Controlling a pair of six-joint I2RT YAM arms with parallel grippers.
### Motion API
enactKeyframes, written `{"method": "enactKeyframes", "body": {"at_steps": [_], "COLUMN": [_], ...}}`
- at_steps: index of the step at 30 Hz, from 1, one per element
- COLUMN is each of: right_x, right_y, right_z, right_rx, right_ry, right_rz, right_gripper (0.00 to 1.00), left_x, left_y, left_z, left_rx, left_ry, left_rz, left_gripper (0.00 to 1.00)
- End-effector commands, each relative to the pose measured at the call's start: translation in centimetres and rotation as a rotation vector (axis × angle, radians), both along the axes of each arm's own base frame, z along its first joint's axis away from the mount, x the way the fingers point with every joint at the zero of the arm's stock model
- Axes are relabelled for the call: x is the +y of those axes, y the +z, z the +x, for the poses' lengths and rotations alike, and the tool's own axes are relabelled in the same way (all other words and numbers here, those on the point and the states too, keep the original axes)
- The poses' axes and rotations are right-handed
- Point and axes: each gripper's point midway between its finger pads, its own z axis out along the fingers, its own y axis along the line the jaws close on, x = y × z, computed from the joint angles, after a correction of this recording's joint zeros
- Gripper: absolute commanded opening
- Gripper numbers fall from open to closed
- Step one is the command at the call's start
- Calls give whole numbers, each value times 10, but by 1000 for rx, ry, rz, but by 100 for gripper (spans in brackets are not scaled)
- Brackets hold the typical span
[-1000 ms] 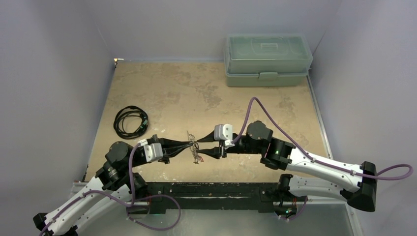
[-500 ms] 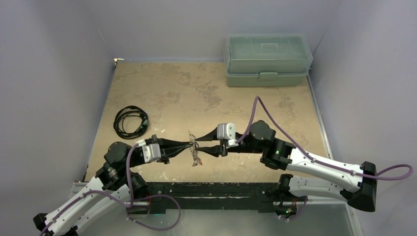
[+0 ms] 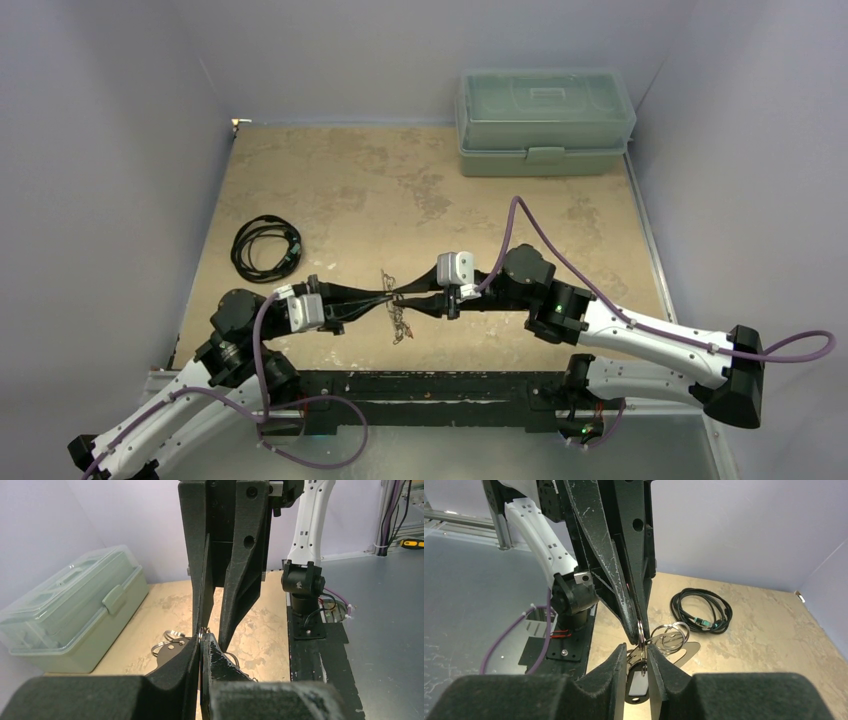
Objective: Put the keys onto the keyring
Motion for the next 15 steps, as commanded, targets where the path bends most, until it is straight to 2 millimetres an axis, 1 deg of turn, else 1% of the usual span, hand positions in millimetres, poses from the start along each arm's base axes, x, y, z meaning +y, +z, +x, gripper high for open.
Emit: {"method": "enactKeyframes", "body": {"at_steps": [1,4,9,15], "right_x": [1,2,1,0], "right_y": [20,18,19,20], "right_z": [-3,-3,-5,-8], "right_rx": [-22,-23,-26,-44], "right_ry": [15,16,24,43], "right_rz": [60,57,58,54], "right_gripper": [21,12,0,0], "left_x": [0,0,-1,-4], "left_y": [17,17,16,8], "left_z": [-5,-6,-8,-6], "left_rx": [-42,-41,-40,-29], "left_ry": [-29,-34,-48,-56], "left_rz": [-57,-58,-56,-20], "left_gripper": [0,0,0,0]}}
